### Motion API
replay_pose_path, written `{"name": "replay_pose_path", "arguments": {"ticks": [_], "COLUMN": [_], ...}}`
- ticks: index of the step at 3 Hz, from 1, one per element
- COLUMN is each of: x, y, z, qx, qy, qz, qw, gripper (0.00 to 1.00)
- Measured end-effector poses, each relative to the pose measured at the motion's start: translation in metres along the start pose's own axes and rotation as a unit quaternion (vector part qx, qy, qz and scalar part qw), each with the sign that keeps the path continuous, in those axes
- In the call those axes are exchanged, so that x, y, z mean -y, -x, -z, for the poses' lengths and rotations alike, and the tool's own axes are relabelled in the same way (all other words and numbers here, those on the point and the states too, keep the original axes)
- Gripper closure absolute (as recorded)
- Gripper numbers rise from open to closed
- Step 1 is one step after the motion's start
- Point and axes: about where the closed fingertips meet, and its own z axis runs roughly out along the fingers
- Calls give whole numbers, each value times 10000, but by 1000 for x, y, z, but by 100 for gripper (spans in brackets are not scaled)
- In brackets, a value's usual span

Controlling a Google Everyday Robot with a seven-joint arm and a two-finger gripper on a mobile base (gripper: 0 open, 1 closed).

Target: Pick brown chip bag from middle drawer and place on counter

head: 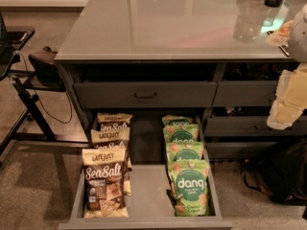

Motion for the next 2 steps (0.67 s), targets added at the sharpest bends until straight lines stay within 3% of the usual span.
{"name": "replay_pose_path", "arguments": {"ticks": [2], "x": [-3], "y": [4], "z": [-3], "qx": [76], "qy": [-1], "qz": [62], "qw": [10000], "gripper": [0]}}
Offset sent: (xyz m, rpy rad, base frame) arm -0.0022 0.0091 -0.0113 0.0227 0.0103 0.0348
